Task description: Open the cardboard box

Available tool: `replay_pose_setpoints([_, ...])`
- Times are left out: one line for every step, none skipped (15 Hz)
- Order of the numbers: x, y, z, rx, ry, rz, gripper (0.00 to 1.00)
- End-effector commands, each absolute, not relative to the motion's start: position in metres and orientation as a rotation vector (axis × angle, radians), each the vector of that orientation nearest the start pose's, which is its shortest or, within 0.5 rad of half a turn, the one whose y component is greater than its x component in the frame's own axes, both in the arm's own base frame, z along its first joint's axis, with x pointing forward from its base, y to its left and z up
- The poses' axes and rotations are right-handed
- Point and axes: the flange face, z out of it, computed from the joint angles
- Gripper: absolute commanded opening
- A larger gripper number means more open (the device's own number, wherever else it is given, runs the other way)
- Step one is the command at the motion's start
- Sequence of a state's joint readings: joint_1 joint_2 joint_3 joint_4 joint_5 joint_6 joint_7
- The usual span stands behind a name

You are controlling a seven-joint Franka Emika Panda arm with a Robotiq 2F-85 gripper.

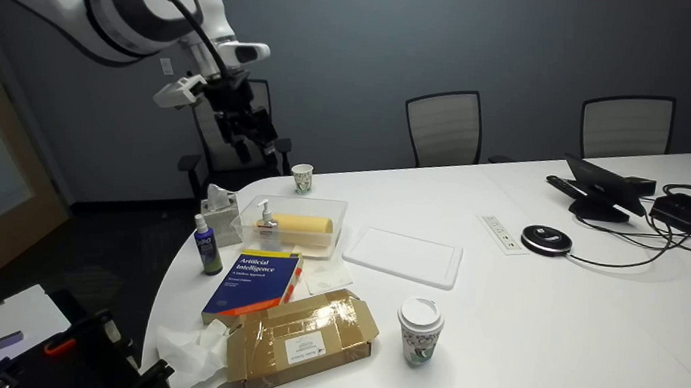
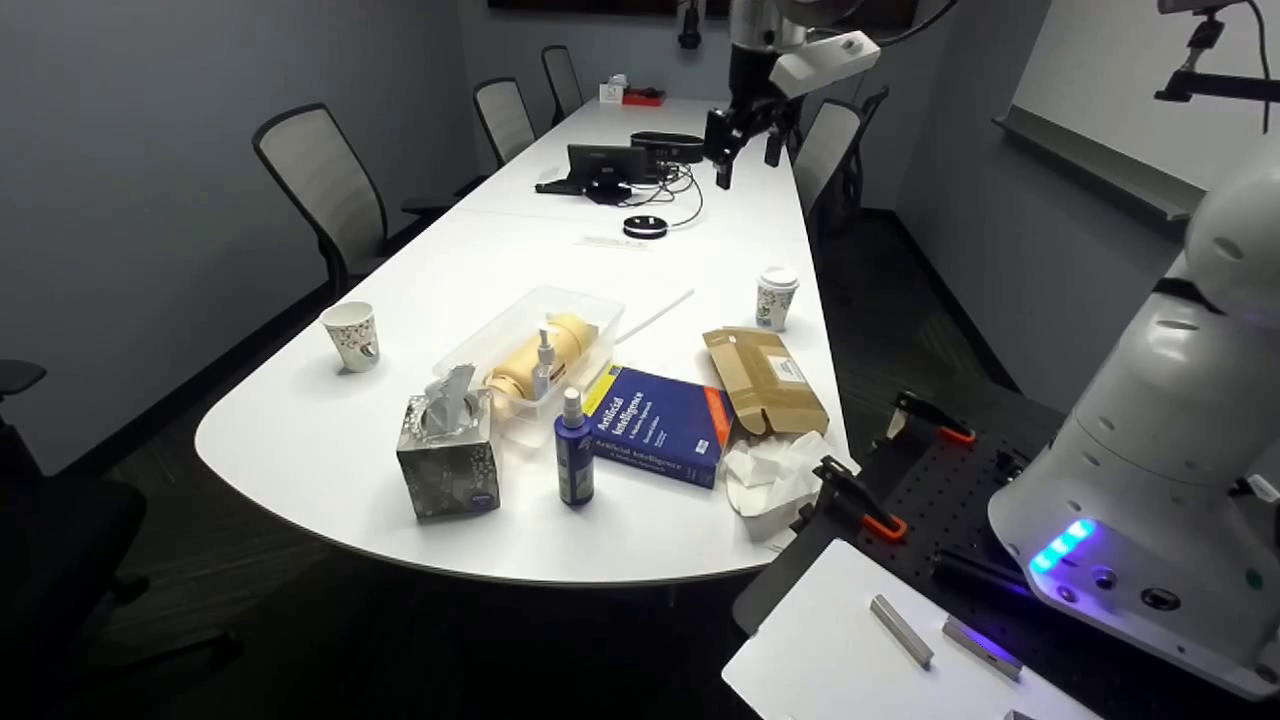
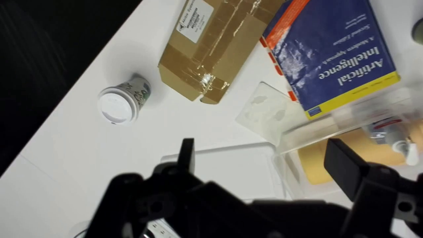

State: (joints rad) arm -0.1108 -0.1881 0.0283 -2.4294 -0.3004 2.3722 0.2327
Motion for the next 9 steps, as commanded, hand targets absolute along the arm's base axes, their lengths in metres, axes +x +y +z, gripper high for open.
replay_pose_setpoints([0.526, -0.047, 0.332, -3.416, 0.361, -0.127, 1.00])
replay_pose_setpoints([0.534, -0.044, 0.313, -3.433, 0.386, -0.073, 1.00])
replay_pose_setpoints([0.542, -0.040, 0.292, -3.449, 0.409, -0.027, 1.00])
replay_pose_setpoints([0.549, -0.037, 0.273, -3.461, 0.432, 0.016, 1.00])
replay_pose_setpoints([0.554, -0.035, 0.251, -3.484, 0.453, 0.057, 1.00])
replay_pose_setpoints([0.559, -0.032, 0.233, -3.488, 0.467, 0.095, 1.00])
replay_pose_setpoints([0.563, -0.031, 0.213, -3.500, 0.489, 0.136, 1.00])
replay_pose_setpoints([0.566, -0.029, 0.197, -3.511, 0.508, 0.172, 1.00])
replay_pose_setpoints([0.569, -0.029, 0.179, -3.522, 0.533, 0.206, 1.00])
